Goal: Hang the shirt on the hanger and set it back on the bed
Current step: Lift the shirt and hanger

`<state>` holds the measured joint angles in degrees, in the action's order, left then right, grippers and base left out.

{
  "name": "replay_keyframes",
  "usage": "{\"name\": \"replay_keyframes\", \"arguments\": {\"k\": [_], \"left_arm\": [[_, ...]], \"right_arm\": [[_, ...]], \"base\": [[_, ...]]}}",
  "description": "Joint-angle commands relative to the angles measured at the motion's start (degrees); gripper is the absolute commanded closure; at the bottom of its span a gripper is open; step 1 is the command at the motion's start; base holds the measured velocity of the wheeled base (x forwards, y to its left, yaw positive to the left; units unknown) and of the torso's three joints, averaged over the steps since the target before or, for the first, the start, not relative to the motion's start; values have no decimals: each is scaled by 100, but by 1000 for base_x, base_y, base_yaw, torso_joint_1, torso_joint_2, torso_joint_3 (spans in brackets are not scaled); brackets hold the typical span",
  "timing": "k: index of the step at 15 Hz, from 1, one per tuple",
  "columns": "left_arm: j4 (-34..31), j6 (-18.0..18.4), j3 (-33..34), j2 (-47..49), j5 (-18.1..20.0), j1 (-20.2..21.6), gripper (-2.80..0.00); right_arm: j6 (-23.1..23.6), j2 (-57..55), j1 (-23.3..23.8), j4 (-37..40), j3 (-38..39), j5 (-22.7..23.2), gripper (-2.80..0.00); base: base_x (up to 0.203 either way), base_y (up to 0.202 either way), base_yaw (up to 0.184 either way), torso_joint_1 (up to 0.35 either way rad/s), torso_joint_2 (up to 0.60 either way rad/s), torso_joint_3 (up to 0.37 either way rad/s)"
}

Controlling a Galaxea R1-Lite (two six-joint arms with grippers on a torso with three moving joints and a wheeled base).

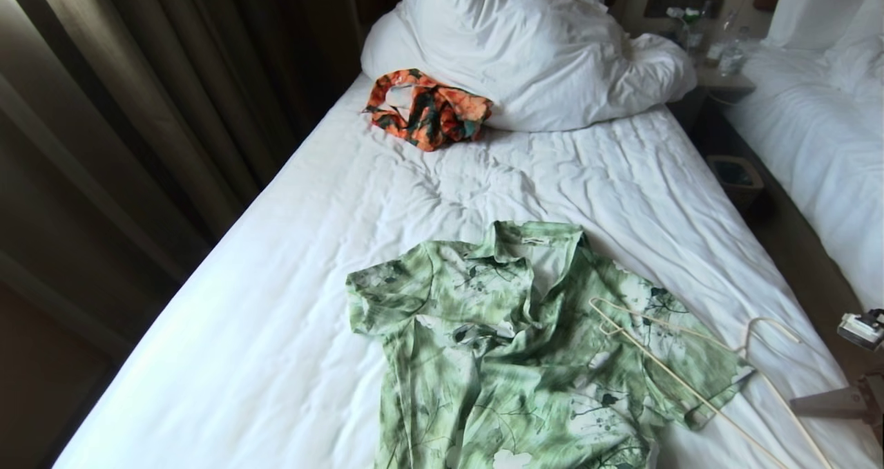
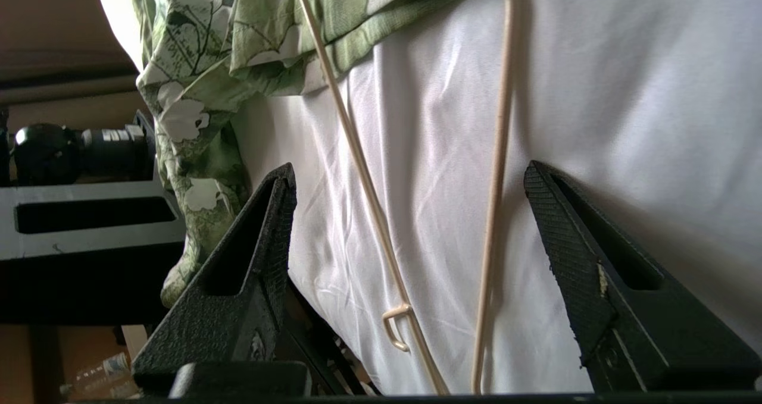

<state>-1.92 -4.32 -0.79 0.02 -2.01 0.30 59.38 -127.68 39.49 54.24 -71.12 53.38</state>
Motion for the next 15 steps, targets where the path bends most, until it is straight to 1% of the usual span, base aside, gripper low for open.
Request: {"name": "replay_keyframes", "arguments": {"k": [1, 4, 8, 11, 13, 15], "left_arm": [[-1, -8, 0, -11, -1, 5, 0], [-1, -8, 0, -11, -1, 5, 0], [-1, -6, 0, -11, -1, 5, 0], [-1, -5, 0, -11, -1, 5, 0], [-1, -8, 0, -11, -1, 5, 0], [-1, -8, 0, -11, -1, 5, 0]], "right_arm": [[168, -65, -128, 13, 175, 40, -280], [163, -26, -361, -186, 359, 41, -280], [-4, 45, -552, -1072, 761, 49, -280], [-146, 111, -668, -2046, 1239, 72, -280], [-338, 185, -824, -2553, 1571, 287, -280], [-387, 307, -880, -2629, 1662, 348, -280]], "base": [[0, 0, 0, 0, 0, 0], [0, 0, 0, 0, 0, 0], [0, 0, 0, 0, 0, 0], [0, 0, 0, 0, 0, 0], [0, 0, 0, 0, 0, 0], [0, 0, 0, 0, 0, 0]]}}
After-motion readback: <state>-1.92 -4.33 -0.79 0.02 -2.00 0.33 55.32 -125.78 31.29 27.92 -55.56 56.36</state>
